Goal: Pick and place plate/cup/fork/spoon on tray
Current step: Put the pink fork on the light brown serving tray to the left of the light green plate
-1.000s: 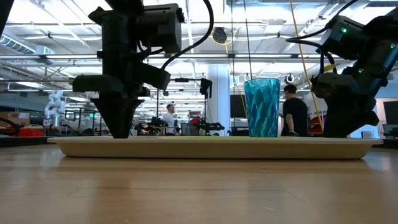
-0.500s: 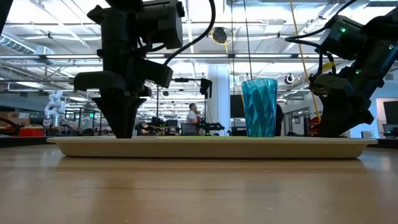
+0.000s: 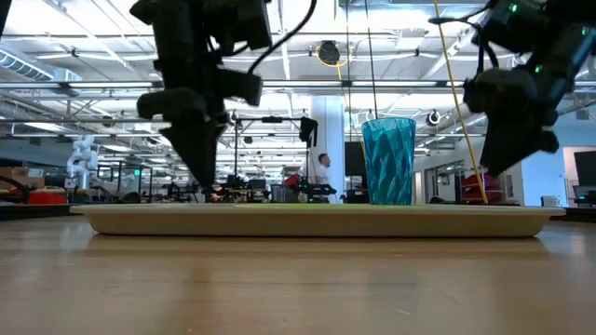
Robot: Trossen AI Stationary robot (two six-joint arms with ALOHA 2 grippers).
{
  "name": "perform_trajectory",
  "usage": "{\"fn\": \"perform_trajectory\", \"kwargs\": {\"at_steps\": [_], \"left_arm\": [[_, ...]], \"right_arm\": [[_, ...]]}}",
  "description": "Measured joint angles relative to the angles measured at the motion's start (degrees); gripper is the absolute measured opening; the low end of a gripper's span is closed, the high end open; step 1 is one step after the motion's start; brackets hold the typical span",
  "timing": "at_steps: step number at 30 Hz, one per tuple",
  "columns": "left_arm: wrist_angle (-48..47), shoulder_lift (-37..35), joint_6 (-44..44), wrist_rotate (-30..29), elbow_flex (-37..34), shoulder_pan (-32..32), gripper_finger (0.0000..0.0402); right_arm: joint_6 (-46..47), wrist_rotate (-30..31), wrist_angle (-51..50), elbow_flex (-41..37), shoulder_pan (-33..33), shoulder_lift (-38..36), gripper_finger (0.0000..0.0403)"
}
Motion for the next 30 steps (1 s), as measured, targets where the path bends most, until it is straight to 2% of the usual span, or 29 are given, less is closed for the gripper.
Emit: {"fn": "perform_trajectory", "kwargs": {"at_steps": [4,10,14,16,19,23,27,30], "left_arm": [[1.8,-3.3,-0.2,-3.5,0.0,0.4,0.0124],[14.1,-7.6,2.6,-5.4,0.0,0.3,0.0124],[21.6,-9.0,6.5,-5.2,0.1,0.0,0.0124],[24.4,-9.3,8.2,-4.9,0.0,0.1,0.0124],[29.7,-9.3,11.0,-4.8,0.1,0.2,0.0124],[35.6,-9.3,13.5,-2.8,0.0,0.8,0.0124],[36.6,-9.3,13.5,-2.7,0.0,2.3,0.0124],[35.8,-9.7,13.4,-2.8,0.0,3.5,0.0124]], "right_arm": [[0.0,-1.8,-5.8,3.9,0.3,-0.9,0.0137],[2.9,-15.3,-6.2,4.1,2.7,-0.5,0.0137],[-0.4,-16.1,-5.3,4.0,4.6,-0.5,0.0137],[-1.6,-14.1,-1.3,2.9,5.2,-0.7,0.0137],[-4.6,-14.5,6.2,0.1,5.7,-0.8,0.0137],[-15.6,-17.0,23.8,-4.5,5.7,-0.5,0.0137],[-13.6,-16.9,45.4,-10.4,5.7,-0.4,0.0137],[-9.9,-16.9,56.6,-14.3,6.2,-0.8,0.0137]]}}
